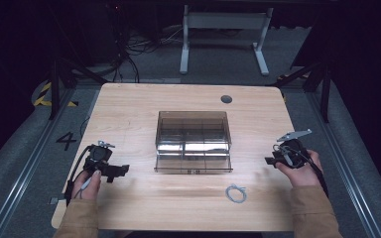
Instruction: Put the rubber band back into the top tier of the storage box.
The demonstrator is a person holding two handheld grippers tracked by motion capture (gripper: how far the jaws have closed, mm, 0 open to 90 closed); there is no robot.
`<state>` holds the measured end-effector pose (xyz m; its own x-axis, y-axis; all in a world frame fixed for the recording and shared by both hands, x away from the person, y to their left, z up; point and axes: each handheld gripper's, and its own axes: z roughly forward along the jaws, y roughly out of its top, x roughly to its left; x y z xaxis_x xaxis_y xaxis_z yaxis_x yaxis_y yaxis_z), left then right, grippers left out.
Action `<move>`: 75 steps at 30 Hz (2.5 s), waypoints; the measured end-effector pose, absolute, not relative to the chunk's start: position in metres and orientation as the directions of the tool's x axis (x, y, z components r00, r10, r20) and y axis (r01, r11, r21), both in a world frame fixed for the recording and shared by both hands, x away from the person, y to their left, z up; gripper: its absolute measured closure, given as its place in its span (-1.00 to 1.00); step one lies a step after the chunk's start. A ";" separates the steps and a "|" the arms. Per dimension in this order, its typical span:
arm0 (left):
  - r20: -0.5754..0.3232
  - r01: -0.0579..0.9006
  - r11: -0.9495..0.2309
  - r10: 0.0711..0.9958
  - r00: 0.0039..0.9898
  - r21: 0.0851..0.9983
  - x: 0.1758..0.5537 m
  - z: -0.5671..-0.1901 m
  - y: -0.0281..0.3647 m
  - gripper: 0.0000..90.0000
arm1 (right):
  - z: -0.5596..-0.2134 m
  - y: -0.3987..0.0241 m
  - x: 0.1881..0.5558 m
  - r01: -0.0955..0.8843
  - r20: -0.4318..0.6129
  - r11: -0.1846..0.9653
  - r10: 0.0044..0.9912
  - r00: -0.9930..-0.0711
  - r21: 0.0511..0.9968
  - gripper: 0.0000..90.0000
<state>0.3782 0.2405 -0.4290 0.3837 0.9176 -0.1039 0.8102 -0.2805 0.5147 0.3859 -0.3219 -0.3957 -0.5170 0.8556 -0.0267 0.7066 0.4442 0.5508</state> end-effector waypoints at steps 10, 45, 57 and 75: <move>-0.106 0.806 -0.285 0.914 0.392 0.519 0.377 -0.428 0.241 -0.64 | -0.376 -0.312 0.376 0.702 0.011 0.448 0.839 -0.543 0.553 0.32; -0.110 0.805 -0.282 0.914 0.391 0.522 0.380 -0.429 0.240 -0.64 | -0.368 -0.268 0.355 0.747 0.090 0.535 0.786 -0.611 0.395 0.29; -0.112 0.804 -0.282 0.913 0.393 0.524 0.380 -0.429 0.240 -0.64 | -0.376 -0.248 0.353 0.744 0.095 0.557 0.773 -0.627 0.369 0.36; -0.114 0.804 -0.279 0.913 0.391 0.524 0.382 -0.430 0.240 -0.64 | -0.397 -0.227 0.354 0.701 0.123 0.628 0.709 -0.695 0.340 0.39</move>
